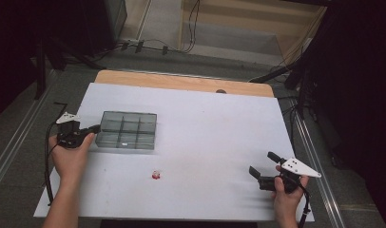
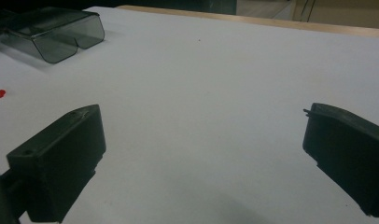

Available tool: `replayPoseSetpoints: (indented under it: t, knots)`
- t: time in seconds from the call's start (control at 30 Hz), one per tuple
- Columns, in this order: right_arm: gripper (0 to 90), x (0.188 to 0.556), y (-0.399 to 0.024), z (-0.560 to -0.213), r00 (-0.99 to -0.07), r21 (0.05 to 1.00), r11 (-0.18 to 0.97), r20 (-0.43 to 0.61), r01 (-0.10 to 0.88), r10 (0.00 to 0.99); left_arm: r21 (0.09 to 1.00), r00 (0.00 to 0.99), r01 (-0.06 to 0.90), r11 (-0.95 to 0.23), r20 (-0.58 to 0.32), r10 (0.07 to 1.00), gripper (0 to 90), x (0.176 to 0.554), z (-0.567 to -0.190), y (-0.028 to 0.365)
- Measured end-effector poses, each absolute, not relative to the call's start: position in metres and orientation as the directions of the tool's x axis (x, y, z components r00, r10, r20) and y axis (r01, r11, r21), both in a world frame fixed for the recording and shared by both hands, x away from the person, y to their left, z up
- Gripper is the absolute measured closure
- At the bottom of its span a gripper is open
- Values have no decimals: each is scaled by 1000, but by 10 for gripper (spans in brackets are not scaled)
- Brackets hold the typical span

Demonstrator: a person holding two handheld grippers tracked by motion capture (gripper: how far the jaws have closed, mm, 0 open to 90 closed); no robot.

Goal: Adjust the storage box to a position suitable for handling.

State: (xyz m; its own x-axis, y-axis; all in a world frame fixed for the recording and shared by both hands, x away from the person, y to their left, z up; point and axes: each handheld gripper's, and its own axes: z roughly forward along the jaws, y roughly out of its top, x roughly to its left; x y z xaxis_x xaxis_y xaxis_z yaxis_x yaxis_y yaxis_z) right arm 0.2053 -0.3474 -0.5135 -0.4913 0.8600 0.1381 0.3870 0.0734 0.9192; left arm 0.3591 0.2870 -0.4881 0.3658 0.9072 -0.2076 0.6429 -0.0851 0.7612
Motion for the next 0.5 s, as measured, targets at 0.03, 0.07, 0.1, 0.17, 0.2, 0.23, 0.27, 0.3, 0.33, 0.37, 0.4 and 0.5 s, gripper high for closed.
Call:
replayPoseSetpoints:
  t: [0.03,0.07,0.1,0.17,0.2,0.23,0.27,0.3,0.33,0.37,0.4,0.5]
  knots:
    - [0,205,-347,-514,-491,919,74,138,388,860,762,365,641,-86,-204,908,894,359,-488,287]
    - [0,205,-347,-514,-491,918,74,139,389,860,764,363,639,-87,-201,910,894,359,-488,286]
    - [0,206,-347,-514,-491,918,74,138,389,860,764,363,639,-87,-201,910,894,359,-488,286]
    - [0,206,-347,-514,-491,918,75,139,390,860,765,362,638,-86,-200,910,894,359,-488,286]
    - [0,206,-347,-514,-491,917,74,140,391,860,766,362,638,-86,-200,910,894,359,-488,286]
    - [0,206,-347,-514,-491,917,76,138,391,860,766,362,638,-86,-200,910,894,359,-488,286]
    - [0,206,-346,-514,-492,917,76,138,391,860,766,363,637,-86,-199,911,894,359,-488,286]
    - [0,206,-346,-514,-492,917,76,138,391,859,768,363,635,-87,-197,911,894,359,-488,285]
    - [0,206,-346,-514,-492,917,75,140,392,859,768,364,634,-89,-194,911,894,359,-488,285]
    - [0,206,-346,-514,-493,917,76,140,392,859,768,364,634,-89,-194,911,894,359,-488,285]
    - [0,206,-346,-514,-493,917,76,140,392,859,769,363,632,-91,-191,912,894,359,-488,285]
    - [0,206,-345,-514,-494,915,76,142,395,858,771,360,630,-93,-185,914,894,359,-488,284]
